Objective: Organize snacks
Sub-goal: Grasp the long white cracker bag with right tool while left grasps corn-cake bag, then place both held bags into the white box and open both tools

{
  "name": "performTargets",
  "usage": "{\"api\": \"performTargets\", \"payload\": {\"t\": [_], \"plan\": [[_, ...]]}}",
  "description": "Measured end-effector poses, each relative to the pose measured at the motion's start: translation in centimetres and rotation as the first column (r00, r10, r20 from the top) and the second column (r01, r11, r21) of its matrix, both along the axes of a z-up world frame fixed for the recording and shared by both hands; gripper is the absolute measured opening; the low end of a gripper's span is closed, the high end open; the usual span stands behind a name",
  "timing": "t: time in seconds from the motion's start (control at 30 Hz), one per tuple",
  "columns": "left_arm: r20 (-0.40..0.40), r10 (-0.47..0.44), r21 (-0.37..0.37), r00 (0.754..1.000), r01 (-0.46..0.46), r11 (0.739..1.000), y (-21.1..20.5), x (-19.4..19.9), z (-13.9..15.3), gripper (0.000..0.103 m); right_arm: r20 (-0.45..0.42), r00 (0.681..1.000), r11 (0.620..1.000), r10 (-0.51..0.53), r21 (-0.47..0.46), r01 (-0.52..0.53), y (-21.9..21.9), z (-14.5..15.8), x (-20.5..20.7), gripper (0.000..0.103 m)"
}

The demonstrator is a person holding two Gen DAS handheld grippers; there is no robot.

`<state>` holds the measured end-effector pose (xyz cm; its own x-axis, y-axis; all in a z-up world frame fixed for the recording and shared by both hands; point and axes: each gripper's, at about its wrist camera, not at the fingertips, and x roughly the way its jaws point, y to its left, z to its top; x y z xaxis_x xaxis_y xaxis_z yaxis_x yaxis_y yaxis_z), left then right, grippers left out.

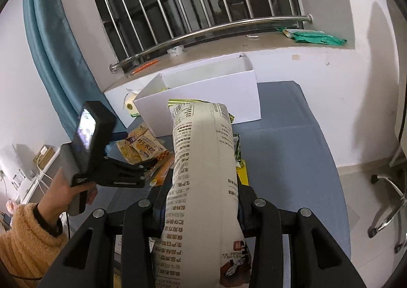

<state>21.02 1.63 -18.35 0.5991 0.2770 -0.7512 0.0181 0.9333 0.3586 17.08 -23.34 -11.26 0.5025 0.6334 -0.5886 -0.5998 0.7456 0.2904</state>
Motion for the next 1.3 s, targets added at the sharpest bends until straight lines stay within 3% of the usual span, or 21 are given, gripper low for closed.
{"api": "performTargets", "payload": {"t": [0.13,0.17,0.2,0.23,0.37,0.53,0.7,0.83,0.93,1.07,1.2,1.3], "plan": [[-0.009,-0.019,0.005,1.000,0.019,1.000,-0.1,0.6,-0.1,0.099,-0.001,1.000,1.000,-0.008,0.013,0.008,-0.4,-0.1,0.2,0.043],[-0.003,-0.027,0.007,1.000,0.027,1.000,-0.1,0.6,-0.1,0.083,0.003,1.000,1.000,-0.010,0.009,0.010,-0.4,-0.1,0.2,0.043],[0.005,-0.037,0.005,0.999,0.037,0.999,-0.3,0.4,0.2,0.058,0.006,1.000,1.000,-0.012,0.005,0.012,-0.4,-0.2,0.0,0.043],[0.014,-0.035,-0.004,0.999,0.035,0.999,-0.2,0.2,0.5,0.057,0.007,1.000,1.000,-0.012,0.007,0.012,-0.5,-0.2,-0.1,0.043],[0.051,-0.021,-0.166,0.998,0.030,0.986,1.0,-1.0,2.0,0.057,0.012,1.000,1.000,-0.010,0.010,0.010,-0.5,-0.2,-0.5,0.043],[0.191,0.014,-0.382,0.981,0.061,0.922,3.0,-4.3,5.7,0.056,0.008,1.000,1.000,-0.003,0.025,0.003,-0.4,-0.2,-0.2,0.043],[0.320,0.053,-0.496,0.946,0.119,0.860,5.0,-6.2,10.5,0.056,0.013,1.000,0.999,0.009,0.053,-0.010,0.7,0.7,1.2,0.043],[0.372,0.087,-0.509,0.924,0.125,0.852,6.5,-5.0,13.3,0.056,0.054,0.998,0.998,0.023,0.060,-0.026,2.9,3.0,3.9,0.043],[0.385,0.130,-0.545,0.914,0.111,0.831,8.1,-2.1,14.8,0.056,0.068,0.998,0.996,-0.007,0.085,0.001,4.7,4.7,7.0,0.043],[0.354,0.174,-0.561,0.919,0.060,0.826,10.1,2.9,15.4,0.056,0.077,0.993,0.995,-0.085,0.065,0.080,8.6,5.9,12.9,0.043],[0.321,0.172,-0.552,0.931,0.036,0.833,10.8,6.7,15.4,0.056,0.092,0.991,0.995,-0.102,-0.009,0.103,12.6,6.4,17.2,0.043],[0.306,0.182,-0.532,0.934,0.010,0.847,11.0,8.0,15.3,0.060,0.055,0.995,0.996,-0.086,-0.004,0.086,15.0,6.5,19.9,0.043]]}}
